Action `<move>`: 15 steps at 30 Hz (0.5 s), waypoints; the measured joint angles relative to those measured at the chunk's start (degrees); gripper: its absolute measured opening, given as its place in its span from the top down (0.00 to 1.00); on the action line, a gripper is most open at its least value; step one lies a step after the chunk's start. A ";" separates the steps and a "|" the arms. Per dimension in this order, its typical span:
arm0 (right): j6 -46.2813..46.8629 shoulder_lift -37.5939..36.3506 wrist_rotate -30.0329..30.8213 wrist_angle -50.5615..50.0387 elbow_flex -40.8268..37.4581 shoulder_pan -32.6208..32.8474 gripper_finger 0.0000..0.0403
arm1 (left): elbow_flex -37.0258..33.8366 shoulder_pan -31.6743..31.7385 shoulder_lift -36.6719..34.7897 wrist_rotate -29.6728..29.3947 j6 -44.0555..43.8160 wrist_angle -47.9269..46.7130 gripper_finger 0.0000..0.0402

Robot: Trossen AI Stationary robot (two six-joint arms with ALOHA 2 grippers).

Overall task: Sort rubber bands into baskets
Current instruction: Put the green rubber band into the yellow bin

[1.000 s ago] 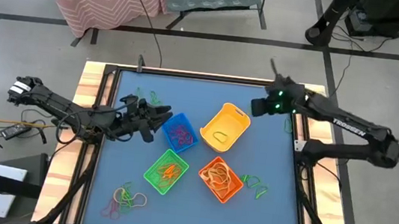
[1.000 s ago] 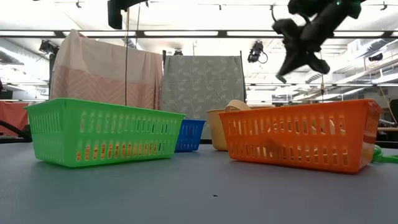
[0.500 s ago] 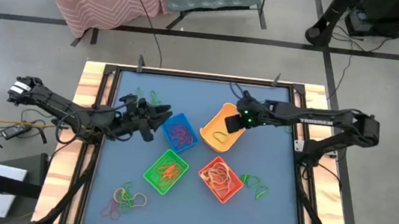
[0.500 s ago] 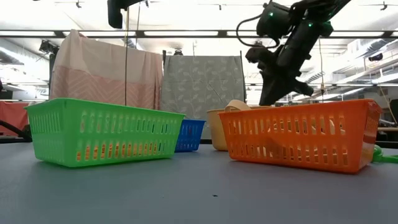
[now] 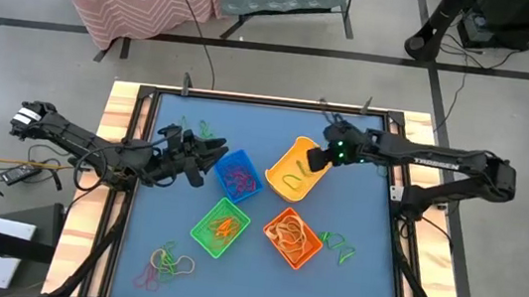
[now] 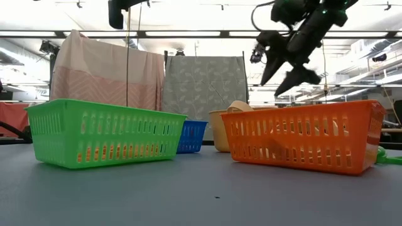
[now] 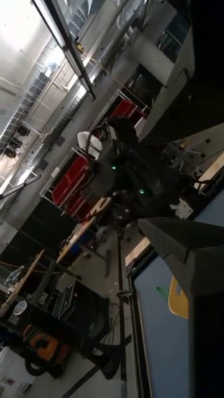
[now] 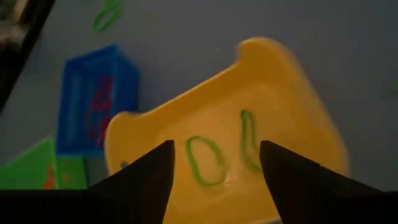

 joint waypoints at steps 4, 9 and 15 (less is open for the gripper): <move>6.31 -3.89 5.21 -7.89 0.00 -3.91 0.39 | 0.00 0.22 0.00 -0.04 0.00 0.00 0.49; 13.05 -5.04 10.74 -21.86 0.00 -11.81 0.40 | 0.00 1.17 0.02 0.10 -0.02 0.69 0.49; 12.73 -0.74 10.60 -31.22 0.00 -20.12 0.41 | 0.00 4.45 0.02 5.77 -4.44 0.75 0.49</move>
